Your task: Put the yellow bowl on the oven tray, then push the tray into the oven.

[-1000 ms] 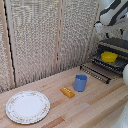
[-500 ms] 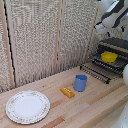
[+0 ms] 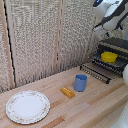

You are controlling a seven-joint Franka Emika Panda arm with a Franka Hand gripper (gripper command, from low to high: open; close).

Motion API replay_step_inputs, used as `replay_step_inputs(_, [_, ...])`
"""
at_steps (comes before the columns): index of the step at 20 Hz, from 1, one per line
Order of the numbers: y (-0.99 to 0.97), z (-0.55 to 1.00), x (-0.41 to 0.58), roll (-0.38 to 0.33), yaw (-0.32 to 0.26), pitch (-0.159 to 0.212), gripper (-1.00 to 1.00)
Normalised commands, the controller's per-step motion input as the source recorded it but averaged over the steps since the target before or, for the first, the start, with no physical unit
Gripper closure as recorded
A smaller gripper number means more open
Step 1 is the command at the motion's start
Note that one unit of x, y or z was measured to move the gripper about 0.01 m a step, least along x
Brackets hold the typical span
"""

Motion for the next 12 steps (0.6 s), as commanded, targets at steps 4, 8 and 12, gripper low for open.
replay_step_inputs(4, [0.27,0.0,0.049,-0.291,0.099,0.206,-1.0])
replay_step_inputs(8, [0.08,-0.04,-0.019,-0.354,0.104,0.221,-1.0])
replay_step_inputs(12, [0.0,-0.07,-0.131,-0.344,0.168,0.201,-1.0])
